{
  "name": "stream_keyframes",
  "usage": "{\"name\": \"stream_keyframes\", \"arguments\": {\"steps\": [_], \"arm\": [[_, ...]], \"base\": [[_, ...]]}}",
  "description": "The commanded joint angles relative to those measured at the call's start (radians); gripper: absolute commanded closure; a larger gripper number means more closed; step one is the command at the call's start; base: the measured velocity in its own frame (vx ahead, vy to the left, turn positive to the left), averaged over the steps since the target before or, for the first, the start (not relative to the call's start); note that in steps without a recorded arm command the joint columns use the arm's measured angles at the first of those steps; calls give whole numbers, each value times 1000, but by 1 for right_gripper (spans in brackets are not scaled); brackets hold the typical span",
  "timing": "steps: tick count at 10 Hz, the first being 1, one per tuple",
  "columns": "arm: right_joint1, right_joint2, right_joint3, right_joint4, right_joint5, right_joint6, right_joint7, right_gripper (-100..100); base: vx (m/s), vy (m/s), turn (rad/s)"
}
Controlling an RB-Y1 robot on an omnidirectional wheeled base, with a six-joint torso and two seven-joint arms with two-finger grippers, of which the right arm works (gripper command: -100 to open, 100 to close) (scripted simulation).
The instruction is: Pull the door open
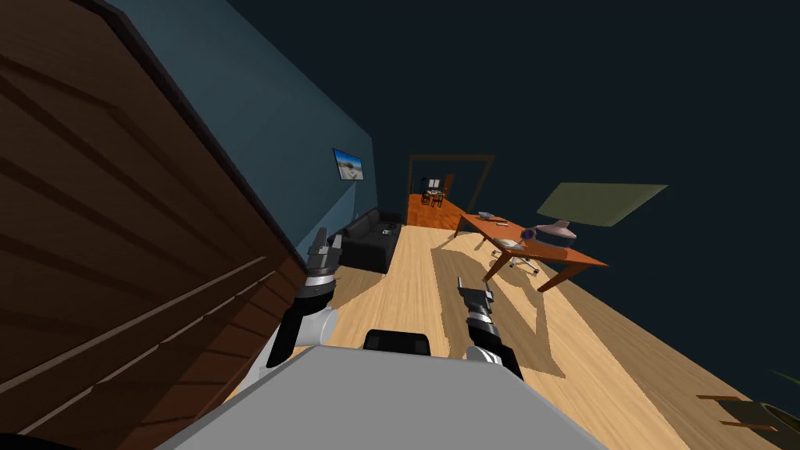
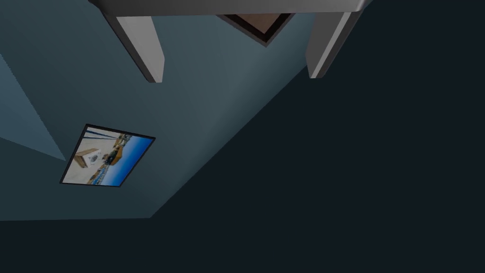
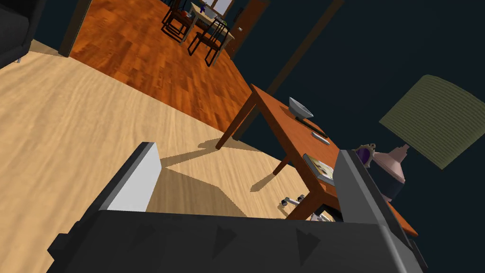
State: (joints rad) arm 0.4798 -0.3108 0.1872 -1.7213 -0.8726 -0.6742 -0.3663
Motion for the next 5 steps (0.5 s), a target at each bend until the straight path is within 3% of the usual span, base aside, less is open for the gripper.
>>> {"name": "stream_keyframes", "arguments": {"steps": [1, 3, 5], "arm": [[0, -9, 6, 16, -28, -6, -13, -100], [-1, -20, 14, 37, -66, -14, -29, -100], [-2, -35, 25, 66, -118, -24, -51, -100]], "base": [[2, -19, -215], [7, -23, -211], [10, -19, -281]]}}
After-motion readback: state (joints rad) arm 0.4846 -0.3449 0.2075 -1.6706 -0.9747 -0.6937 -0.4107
